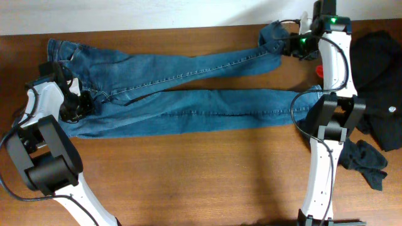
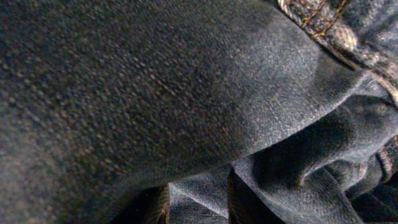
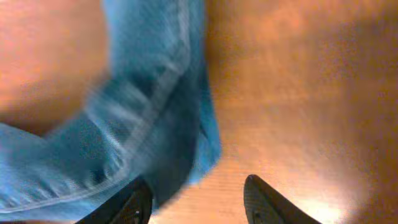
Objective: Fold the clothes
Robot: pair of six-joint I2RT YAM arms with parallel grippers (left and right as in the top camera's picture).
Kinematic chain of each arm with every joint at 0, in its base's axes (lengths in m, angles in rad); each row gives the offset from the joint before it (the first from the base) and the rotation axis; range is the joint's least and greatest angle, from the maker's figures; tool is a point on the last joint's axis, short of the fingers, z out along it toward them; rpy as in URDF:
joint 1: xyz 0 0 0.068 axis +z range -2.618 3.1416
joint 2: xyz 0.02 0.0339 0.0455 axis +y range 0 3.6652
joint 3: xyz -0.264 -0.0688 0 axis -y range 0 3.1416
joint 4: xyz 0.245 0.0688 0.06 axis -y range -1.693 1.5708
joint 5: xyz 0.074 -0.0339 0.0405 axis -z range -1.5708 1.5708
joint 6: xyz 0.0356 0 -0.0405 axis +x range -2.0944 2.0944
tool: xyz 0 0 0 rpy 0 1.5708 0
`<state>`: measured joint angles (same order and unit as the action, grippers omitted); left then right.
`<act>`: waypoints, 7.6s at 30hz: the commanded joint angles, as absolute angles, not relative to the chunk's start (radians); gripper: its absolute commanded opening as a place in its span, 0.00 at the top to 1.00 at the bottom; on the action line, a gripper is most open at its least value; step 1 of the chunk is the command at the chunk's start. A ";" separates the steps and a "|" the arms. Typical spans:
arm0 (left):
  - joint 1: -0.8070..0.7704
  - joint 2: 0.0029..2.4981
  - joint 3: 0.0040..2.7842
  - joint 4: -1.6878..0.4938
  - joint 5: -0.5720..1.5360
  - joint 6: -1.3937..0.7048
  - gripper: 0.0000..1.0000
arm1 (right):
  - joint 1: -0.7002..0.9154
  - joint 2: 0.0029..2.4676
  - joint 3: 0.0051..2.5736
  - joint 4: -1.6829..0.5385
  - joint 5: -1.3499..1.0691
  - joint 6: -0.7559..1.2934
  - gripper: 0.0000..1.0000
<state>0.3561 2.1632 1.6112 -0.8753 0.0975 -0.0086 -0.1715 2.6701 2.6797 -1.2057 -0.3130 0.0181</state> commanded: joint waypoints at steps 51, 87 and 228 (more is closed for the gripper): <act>0.360 2.129 1.604 -0.869 0.090 -0.008 0.69 | -0.129 2.677 2.683 -1.123 -0.287 0.423 0.19; 0.360 2.088 1.609 -0.918 0.117 -0.008 0.78 | -0.132 2.654 2.753 -1.325 -0.585 0.013 0.58; 0.043 2.306 1.689 -0.672 0.263 0.327 0.68 | -0.066 2.529 2.590 -1.185 -0.236 0.265 0.11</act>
<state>0.0422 2.2631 1.6855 -0.6647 0.2802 0.3260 -0.0666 2.5755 2.5828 -1.1938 -0.3283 0.1589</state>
